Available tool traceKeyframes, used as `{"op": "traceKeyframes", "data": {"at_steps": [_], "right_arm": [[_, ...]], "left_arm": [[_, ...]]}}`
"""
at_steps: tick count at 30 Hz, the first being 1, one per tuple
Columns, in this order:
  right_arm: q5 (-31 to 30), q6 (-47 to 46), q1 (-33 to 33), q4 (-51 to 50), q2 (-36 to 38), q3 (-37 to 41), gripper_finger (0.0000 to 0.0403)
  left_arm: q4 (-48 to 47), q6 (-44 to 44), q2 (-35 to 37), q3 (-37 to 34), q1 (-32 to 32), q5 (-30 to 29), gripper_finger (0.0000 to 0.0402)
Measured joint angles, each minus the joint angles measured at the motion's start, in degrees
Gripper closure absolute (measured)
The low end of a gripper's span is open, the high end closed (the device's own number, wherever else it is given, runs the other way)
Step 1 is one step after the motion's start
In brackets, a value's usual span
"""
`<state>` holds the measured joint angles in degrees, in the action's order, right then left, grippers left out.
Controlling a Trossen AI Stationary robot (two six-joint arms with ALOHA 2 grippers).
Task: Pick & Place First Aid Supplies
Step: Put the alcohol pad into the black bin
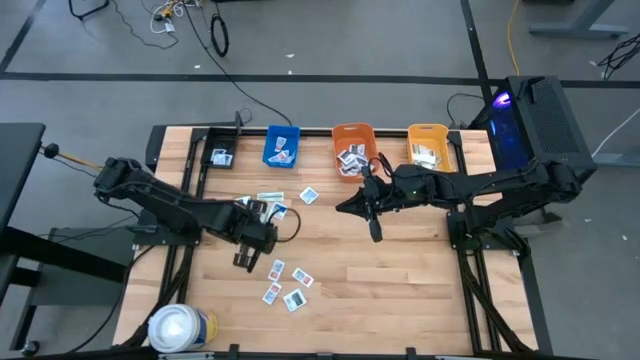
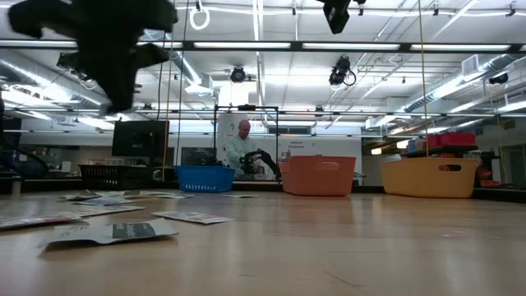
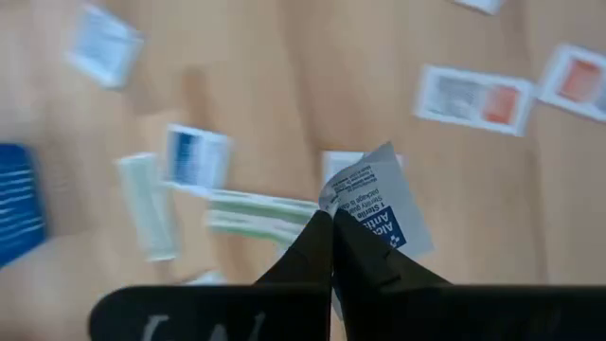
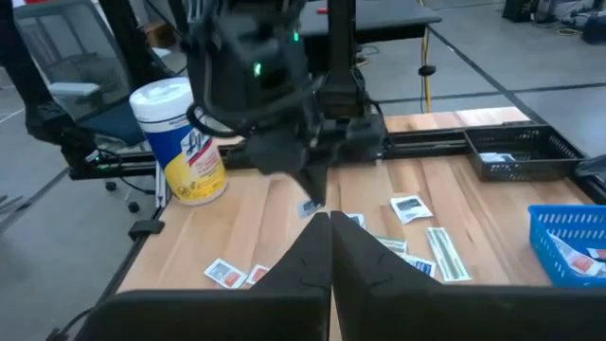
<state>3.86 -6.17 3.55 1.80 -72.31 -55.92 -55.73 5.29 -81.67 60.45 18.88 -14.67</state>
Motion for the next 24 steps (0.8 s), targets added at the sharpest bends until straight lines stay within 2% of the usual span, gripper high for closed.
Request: {"op": "traceKeyframes", "data": {"at_steps": [6, 14, 20, 24], "right_arm": [[0.02, -0.02, -0.01, -0.02, 0.0, 0.0, 0.0401], [0.17, -0.75, -0.01, 0.29, 0.0, 0.01, 0.0401], [0.09, -0.79, 0.0, 0.93, 0.0, 0.02, 0.0401], [0.07, -0.79, 0.0, 1.03, 0.0, 0.02, 0.0401]], "left_arm": [[-3.48, -0.03, 1.3, 5.75, -6.03, -3.34, 0.0399], [-1.93, -0.04, 7.9, 5.66, -16.09, -3.66, 0.0399], [-1.59, 2.27, 11.63, 5.68, -25.27, -9.39, 0.0399], [-1.09, 3.13, 12.3, 5.68, -32.32, -10.9, 0.0399]]}}
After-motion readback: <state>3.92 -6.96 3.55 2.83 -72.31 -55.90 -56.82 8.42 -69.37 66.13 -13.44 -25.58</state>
